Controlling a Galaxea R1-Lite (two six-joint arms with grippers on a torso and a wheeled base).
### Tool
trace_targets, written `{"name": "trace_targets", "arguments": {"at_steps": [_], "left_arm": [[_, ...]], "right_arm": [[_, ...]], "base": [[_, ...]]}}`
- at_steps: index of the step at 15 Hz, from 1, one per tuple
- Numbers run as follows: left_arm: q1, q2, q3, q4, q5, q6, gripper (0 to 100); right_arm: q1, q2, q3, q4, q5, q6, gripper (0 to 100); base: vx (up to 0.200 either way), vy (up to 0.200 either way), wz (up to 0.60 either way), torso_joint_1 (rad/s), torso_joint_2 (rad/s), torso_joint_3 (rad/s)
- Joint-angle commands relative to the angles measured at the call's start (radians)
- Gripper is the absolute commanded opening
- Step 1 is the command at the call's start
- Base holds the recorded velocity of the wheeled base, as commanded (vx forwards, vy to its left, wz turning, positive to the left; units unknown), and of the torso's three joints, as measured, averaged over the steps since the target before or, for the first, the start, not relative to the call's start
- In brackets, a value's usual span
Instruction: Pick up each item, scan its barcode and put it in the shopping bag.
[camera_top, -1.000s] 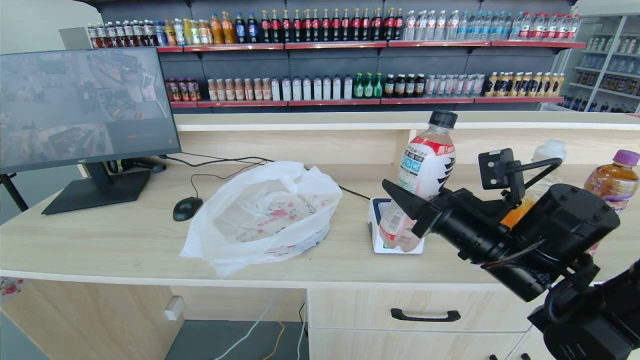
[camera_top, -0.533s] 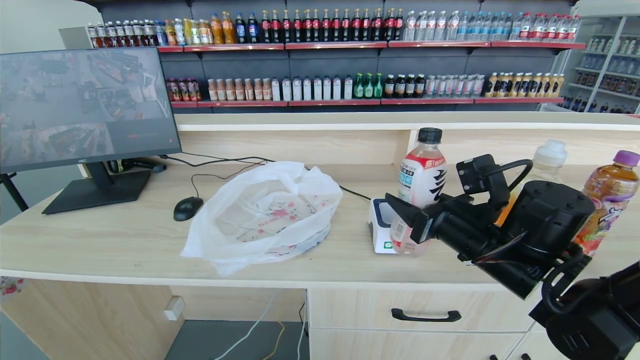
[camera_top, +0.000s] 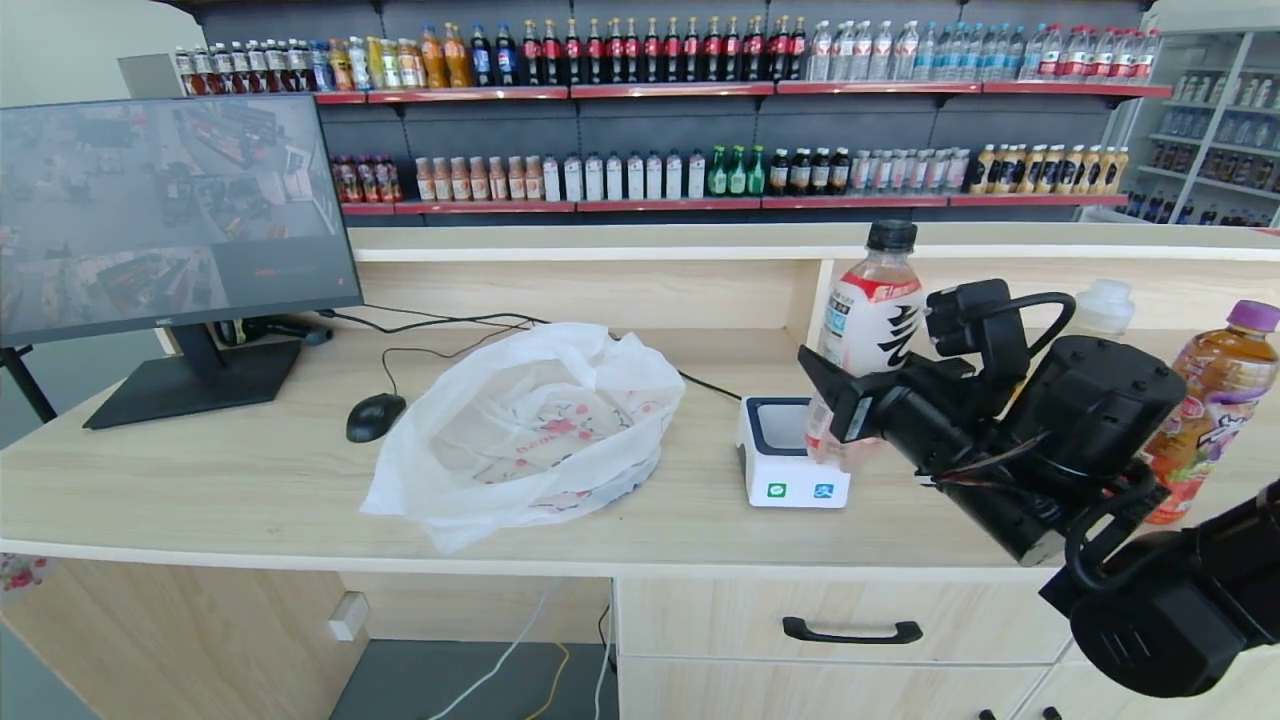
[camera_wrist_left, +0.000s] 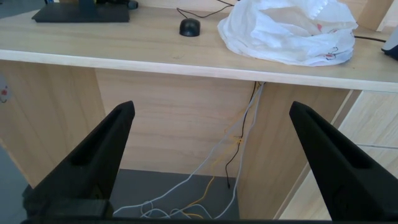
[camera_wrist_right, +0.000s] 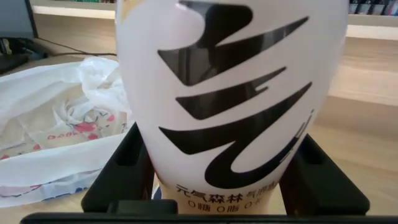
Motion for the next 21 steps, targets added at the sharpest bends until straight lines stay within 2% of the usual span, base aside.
{"name": "trace_targets", "arguments": {"at_steps": [1, 5, 6, 8, 12, 15, 17, 21], "left_arm": [[0.000, 0.000, 0.000, 0.000, 0.000, 0.000, 100], [0.000, 0.000, 0.000, 0.000, 0.000, 0.000, 100], [0.000, 0.000, 0.002, 0.000, 0.000, 0.000, 100], [0.000, 0.000, 0.000, 0.000, 0.000, 0.000, 100], [0.000, 0.000, 0.000, 0.000, 0.000, 0.000, 100], [0.000, 0.000, 0.000, 0.000, 0.000, 0.000, 100], [0.000, 0.000, 0.000, 0.000, 0.000, 0.000, 100], [0.002, 0.000, 0.000, 0.000, 0.000, 0.000, 100]], "right_arm": [[0.001, -0.001, -0.024, 0.000, -0.034, -0.052, 0], [0.003, 0.022, -0.044, -0.054, -0.044, -0.253, 0], [0.003, 0.067, -0.053, -0.152, -0.043, -0.379, 0], [0.003, 0.121, -0.078, -0.215, -0.037, -0.483, 0], [0.032, 0.173, -0.089, -0.215, -0.024, -0.602, 0], [0.041, 0.202, -0.119, -0.215, 0.095, -0.742, 0], [0.029, 0.214, -0.121, -0.215, 0.135, -0.779, 0], [-0.031, 0.250, -0.139, -0.215, 0.331, -0.938, 0]], "base": [[0.000, 0.000, 0.00, 0.000, 0.00, 0.000], [0.000, 0.000, 0.00, 0.000, 0.00, 0.000], [0.000, 0.000, 0.00, 0.000, 0.00, 0.000], [0.000, 0.000, 0.00, 0.000, 0.00, 0.000], [0.000, 0.000, 0.00, 0.000, 0.00, 0.000], [0.000, 0.000, 0.00, 0.000, 0.00, 0.000], [0.000, 0.000, 0.00, 0.000, 0.00, 0.000], [0.000, 0.000, 0.00, 0.000, 0.00, 0.000]]}}
